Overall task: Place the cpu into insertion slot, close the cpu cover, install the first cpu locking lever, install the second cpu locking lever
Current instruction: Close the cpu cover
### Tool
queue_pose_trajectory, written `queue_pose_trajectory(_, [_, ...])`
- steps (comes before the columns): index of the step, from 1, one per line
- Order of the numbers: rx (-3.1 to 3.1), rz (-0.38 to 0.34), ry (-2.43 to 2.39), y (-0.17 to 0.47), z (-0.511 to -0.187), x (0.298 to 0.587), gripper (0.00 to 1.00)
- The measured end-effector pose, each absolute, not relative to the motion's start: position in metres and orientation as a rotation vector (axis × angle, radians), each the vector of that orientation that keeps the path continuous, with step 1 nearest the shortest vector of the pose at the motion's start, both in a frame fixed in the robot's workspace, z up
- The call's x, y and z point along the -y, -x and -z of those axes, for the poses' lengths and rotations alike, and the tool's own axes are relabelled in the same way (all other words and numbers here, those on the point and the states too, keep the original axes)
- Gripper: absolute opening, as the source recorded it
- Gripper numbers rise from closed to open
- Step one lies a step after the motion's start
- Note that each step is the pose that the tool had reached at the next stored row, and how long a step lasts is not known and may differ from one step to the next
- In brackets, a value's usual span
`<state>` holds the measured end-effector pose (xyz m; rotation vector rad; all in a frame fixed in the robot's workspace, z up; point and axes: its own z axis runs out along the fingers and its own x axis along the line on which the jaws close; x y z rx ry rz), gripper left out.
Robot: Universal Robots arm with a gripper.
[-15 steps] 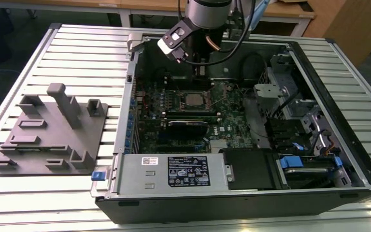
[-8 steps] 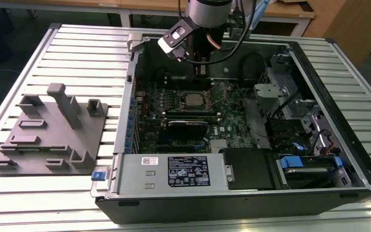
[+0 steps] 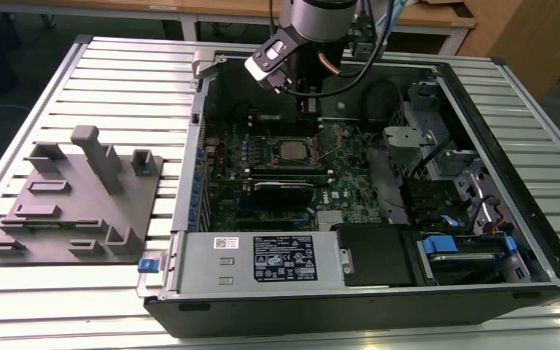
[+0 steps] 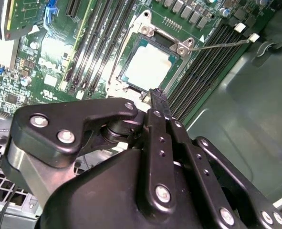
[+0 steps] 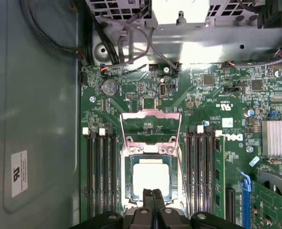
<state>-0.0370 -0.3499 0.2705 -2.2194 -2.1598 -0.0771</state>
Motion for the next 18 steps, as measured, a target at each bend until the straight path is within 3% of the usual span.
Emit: queue_pose_trajectory(18, [2.16, 0.077, 2.219, 0.0322, -0.2705, 0.3498, 0.11])
